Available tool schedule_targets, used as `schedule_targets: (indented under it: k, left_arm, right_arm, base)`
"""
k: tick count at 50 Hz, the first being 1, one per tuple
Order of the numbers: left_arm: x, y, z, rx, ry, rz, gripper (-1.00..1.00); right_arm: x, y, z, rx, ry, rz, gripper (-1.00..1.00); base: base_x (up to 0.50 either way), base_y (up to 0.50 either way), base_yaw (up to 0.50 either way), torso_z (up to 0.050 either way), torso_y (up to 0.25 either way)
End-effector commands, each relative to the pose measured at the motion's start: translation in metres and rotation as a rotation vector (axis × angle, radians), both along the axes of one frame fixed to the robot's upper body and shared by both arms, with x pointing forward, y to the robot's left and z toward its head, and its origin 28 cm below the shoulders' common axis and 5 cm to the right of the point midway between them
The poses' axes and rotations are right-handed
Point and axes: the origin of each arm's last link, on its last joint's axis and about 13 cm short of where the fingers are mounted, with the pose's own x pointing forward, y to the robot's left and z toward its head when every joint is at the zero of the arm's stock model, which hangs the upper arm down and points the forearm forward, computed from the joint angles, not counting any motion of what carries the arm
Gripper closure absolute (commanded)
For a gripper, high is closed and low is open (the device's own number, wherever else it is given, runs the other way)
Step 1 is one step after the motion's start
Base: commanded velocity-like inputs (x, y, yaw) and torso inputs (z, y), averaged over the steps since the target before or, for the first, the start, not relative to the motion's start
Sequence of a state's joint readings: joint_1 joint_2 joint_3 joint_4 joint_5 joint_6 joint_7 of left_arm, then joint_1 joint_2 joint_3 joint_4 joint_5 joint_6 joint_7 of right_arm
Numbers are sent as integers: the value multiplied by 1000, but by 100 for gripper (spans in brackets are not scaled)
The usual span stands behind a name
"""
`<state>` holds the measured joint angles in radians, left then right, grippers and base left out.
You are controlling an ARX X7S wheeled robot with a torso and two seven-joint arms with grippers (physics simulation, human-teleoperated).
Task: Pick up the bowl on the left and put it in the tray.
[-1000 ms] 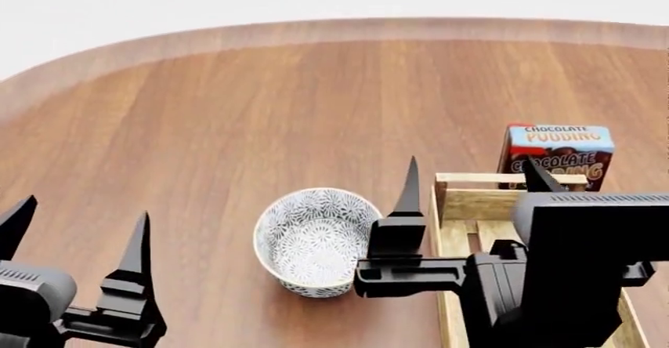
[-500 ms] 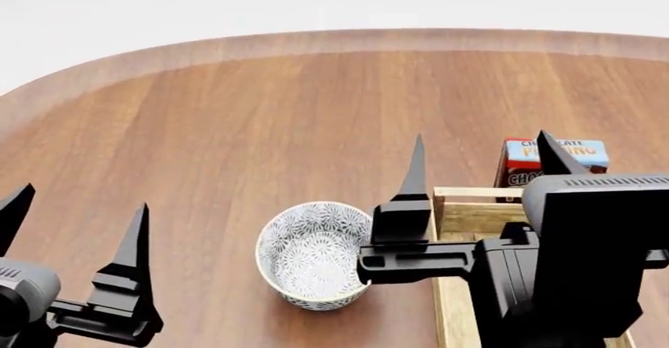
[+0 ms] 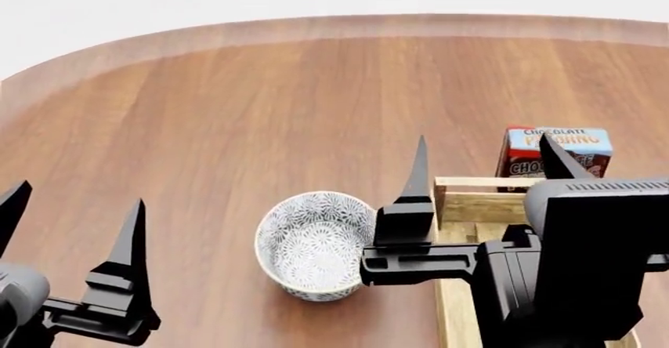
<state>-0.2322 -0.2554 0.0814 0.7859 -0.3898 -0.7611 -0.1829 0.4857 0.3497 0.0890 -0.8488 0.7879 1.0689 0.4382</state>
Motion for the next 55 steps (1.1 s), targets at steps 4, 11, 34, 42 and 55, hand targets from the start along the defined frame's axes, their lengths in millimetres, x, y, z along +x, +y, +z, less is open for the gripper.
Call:
schedule_targets:
  k: [4, 11, 34, 42, 55]
  left_arm:
    - [1, 2, -1, -5, -30, 11, -100]
    - [0, 3, 1, 6, -41, 23, -100]
    - [1, 2, 0, 9, -40, 30, -100]
    - [1, 2, -1, 8, -37, 32, -100]
    - [1, 2, -2, 6, -36, 33, -100]
  right_arm:
    - [1, -2, -1, 18, -12, -9, -100]
    - [1, -2, 0, 17, -13, -10, -100]
    - [1, -2, -1, 18, -9, -12, -100]
    - [2, -2, -3, 18, -2, -9, -100]
    - [4, -2, -6, 21, 15, 4, -100]
  base:
    - [0, 0, 0, 0, -250]
    - [0, 0, 0, 0, -250]
    - [0, 0, 0, 0, -250]
    - [0, 0, 0, 0, -250]
    - [0, 0, 0, 0, -250]
